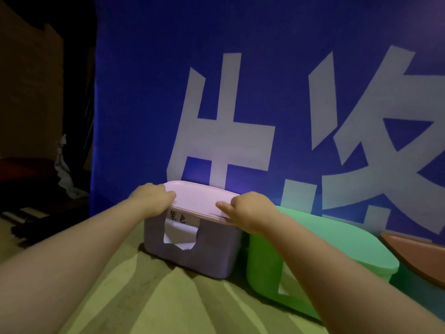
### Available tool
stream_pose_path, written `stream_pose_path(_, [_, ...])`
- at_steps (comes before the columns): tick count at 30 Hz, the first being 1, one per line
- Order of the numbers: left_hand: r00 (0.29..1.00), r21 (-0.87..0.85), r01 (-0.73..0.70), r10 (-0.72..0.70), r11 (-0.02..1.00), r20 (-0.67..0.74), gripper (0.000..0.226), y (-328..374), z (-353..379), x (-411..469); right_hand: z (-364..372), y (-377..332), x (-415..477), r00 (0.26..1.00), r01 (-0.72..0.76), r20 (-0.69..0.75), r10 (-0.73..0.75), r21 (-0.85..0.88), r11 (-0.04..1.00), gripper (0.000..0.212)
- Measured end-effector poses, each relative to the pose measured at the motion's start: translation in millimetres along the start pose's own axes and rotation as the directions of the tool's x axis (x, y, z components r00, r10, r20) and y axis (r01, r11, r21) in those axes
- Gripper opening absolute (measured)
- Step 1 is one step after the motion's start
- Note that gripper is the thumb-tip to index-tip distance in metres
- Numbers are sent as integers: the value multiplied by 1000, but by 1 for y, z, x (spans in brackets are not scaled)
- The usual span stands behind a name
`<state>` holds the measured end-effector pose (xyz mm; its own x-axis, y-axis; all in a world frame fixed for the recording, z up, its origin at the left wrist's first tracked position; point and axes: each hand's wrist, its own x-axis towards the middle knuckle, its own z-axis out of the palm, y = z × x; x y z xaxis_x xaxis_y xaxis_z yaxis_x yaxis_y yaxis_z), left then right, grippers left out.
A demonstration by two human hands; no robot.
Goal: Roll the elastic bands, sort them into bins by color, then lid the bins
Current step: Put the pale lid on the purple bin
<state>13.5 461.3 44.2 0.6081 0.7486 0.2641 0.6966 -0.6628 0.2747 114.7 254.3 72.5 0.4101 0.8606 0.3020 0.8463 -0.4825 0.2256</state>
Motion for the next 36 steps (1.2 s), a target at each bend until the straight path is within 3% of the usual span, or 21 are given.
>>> stream_pose_path(2, [1000,-9,-21,21,1000,-2,31,1,2,2,1,-2,7,999,-40,-18,39,-42,998,38])
stream_pose_path(5, [997,4,-70,70,998,45,32,2,-1,2,10,-2,22,988,-142,62,144,-32,989,44])
stream_pose_path(10, [990,54,-105,99,993,97,40,0,-1,7,27,4,38,928,-307,296,225,271,912,58])
stream_pose_path(13, [988,39,-94,88,995,127,41,1,0,8,25,4,45,898,-360,376,231,324,875,73])
stream_pose_path(21, [984,62,-112,102,992,146,38,3,-2,8,39,-9,72,865,-465,345,363,280,840,92])
stream_pose_path(25, [984,95,-137,124,986,130,31,3,-1,7,31,-8,71,841,-487,432,325,343,803,86])
stream_pose_path(36, [989,50,-89,82,995,121,49,-3,1,14,19,-4,68,834,-482,474,283,375,792,80])
